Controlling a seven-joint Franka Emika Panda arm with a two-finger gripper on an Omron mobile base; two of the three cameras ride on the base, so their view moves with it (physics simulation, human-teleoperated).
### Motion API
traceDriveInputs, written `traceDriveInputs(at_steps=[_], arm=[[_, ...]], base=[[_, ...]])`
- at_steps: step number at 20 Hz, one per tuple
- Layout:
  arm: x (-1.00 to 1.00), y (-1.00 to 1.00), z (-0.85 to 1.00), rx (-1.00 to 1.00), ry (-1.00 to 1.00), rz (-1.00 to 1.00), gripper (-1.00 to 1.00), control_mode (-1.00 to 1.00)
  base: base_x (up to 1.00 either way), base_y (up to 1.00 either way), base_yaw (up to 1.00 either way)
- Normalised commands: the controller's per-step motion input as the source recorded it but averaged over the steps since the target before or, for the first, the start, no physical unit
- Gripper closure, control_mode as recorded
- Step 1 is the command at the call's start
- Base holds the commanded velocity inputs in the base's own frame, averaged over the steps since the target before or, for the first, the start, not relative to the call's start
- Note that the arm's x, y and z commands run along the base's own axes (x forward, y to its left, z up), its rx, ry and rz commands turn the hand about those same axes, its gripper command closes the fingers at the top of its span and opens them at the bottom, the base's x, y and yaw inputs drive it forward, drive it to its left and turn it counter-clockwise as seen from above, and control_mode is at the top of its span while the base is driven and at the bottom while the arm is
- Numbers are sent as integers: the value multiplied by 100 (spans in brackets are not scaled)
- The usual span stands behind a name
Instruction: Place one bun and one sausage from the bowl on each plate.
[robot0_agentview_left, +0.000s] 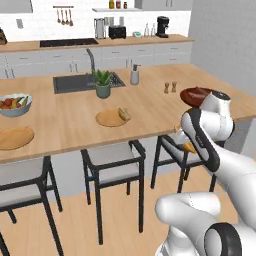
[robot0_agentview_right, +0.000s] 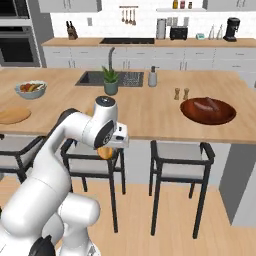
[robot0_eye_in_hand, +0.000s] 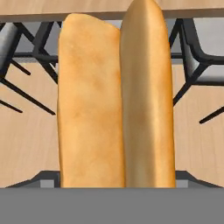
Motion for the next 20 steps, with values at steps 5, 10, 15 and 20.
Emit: traceDriveInputs(at_steps=[5, 10, 15, 20], arm=[[0, 0, 0, 0, 0, 0, 100, 100], [0, 0, 0, 0, 0, 0, 100, 100], [0, 0, 0, 0, 0, 0, 100, 100], [0, 0, 0, 0, 0, 0, 100, 100]], base=[[-2, 100, 3], [2, 100, 1], [13, 100, 0], [43, 100, 0]])
